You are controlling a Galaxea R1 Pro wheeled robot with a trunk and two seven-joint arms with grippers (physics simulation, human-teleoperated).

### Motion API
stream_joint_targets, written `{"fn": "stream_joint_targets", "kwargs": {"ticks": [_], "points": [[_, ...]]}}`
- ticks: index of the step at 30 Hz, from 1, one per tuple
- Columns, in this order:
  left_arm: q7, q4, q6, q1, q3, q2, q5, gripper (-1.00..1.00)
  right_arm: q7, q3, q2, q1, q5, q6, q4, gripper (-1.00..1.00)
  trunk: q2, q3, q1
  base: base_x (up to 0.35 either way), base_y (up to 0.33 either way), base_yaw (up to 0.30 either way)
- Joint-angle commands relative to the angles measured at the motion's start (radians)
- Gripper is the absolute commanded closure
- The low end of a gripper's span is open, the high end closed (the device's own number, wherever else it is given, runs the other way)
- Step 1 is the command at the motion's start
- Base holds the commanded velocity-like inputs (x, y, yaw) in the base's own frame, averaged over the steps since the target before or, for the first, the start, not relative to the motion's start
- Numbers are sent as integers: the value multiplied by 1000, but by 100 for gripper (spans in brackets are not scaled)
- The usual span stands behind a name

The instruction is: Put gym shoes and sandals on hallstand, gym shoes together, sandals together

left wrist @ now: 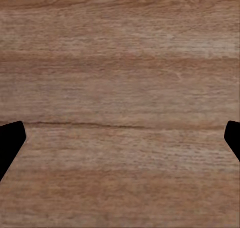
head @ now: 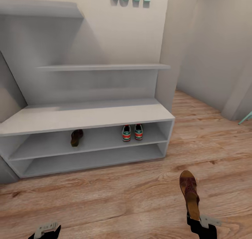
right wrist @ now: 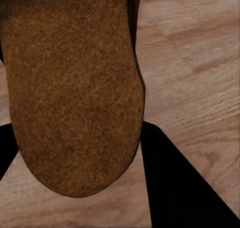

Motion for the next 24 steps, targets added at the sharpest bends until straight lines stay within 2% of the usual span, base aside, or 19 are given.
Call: {"fn": "stream_joint_targets", "kwargs": {"ticks": [1, 8, 24], "points": [[-7, 2, -5, 0, 15, -1, 3, -100, -5, -2, 0, -1, 4, -3, 1, 100, 0, -1, 0, 0, 307, 0], [-10, 1, -6, 2, 30, 0, 35, -100, -5, -2, 0, -1, 5, -3, 2, 100, 0, -1, 0, 0, 307, 0], [-11, 2, -6, 6, 29, -2, 41, -100, -5, 0, 8, -1, 5, -1, 1, 100, 0, -1, 0, -1, 307, 0]]}}
